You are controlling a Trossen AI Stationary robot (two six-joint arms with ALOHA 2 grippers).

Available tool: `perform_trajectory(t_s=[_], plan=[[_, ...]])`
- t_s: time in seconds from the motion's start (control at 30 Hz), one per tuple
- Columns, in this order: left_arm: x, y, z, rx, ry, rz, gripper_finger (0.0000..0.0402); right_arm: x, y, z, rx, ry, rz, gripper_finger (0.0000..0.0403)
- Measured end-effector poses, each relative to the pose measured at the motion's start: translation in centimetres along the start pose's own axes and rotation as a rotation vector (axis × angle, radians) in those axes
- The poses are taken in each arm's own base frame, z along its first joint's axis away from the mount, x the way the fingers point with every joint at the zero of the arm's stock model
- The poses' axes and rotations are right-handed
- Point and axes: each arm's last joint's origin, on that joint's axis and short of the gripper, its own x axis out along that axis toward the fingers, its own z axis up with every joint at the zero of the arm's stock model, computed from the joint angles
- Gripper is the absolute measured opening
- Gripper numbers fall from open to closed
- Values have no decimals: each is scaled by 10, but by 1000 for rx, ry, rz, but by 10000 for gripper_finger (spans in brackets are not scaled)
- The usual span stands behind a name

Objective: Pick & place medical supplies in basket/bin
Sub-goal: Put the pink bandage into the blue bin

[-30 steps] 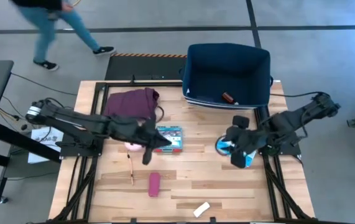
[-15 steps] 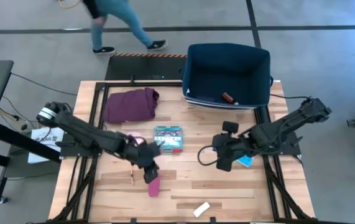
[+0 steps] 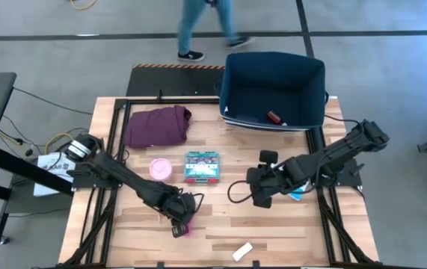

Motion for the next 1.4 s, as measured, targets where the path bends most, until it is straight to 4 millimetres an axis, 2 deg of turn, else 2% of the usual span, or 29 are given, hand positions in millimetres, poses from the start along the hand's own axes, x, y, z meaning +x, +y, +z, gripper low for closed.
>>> perform_trajectory(t_s=[0.27,0.6,0.8,1.0,1.27,1.4], plan=[[1,10,13,-206,-92,55,106,-10,7,-4,-3,-40,34,127],[7,36,19,-274,-41,69,89,-12,18,-7,-33,-58,57,127],[8,38,23,-176,-55,49,69,-13,20,-8,-41,-61,60,127],[9,34,28,-106,-110,21,8,-13,20,-7,-37,-65,61,127],[-5,22,45,-20,-178,14,0,-13,21,-6,-31,-77,70,127],[-7,24,42,-7,-131,53,0,-13,21,-6,-31,-76,71,127]])
